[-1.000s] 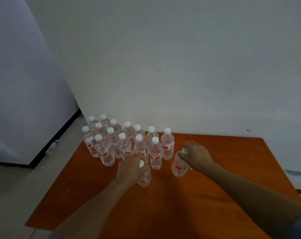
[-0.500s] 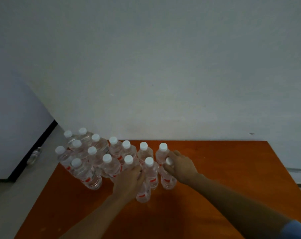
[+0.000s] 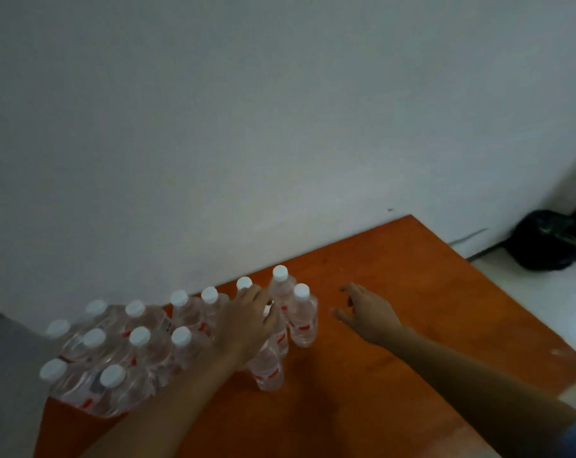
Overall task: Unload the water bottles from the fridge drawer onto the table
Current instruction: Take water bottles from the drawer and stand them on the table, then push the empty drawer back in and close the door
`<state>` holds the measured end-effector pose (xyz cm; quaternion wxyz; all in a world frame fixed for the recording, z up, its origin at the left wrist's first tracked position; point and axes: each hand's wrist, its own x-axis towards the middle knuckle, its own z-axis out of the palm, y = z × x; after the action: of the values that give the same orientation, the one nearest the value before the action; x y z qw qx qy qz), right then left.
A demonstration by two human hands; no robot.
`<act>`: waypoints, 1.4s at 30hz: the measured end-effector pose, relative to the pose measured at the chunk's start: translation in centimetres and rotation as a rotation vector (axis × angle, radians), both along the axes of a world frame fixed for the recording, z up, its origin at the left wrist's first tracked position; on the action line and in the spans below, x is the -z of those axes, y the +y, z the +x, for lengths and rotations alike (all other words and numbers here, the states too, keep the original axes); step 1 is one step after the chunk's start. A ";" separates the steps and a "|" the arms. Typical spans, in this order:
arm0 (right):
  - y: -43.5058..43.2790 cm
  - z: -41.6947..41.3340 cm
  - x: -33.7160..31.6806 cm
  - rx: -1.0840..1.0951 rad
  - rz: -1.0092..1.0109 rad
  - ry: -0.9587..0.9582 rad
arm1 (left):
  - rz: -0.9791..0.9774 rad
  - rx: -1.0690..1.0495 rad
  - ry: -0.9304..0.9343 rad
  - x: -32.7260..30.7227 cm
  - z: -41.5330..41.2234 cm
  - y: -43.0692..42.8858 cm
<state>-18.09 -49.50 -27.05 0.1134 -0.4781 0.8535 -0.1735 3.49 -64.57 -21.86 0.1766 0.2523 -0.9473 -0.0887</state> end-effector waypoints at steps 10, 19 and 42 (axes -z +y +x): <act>21.0 -0.1 -2.9 0.478 0.061 0.050 | -0.029 0.463 -0.084 -1.8 -9.6 11.8; 46.3 1.2 -4.1 0.873 0.035 0.050 | -0.047 0.838 -0.165 -2.1 -18.9 35.2; 95.4 -4.7 -4.2 1.567 -0.035 0.041 | -0.099 1.396 -0.185 0.3 -41.2 87.1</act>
<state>-22.77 45.94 -22.85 -0.0655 0.2588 0.9411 -0.2077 -37.75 22.49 -22.19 0.0084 -0.4163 -0.9018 -0.1161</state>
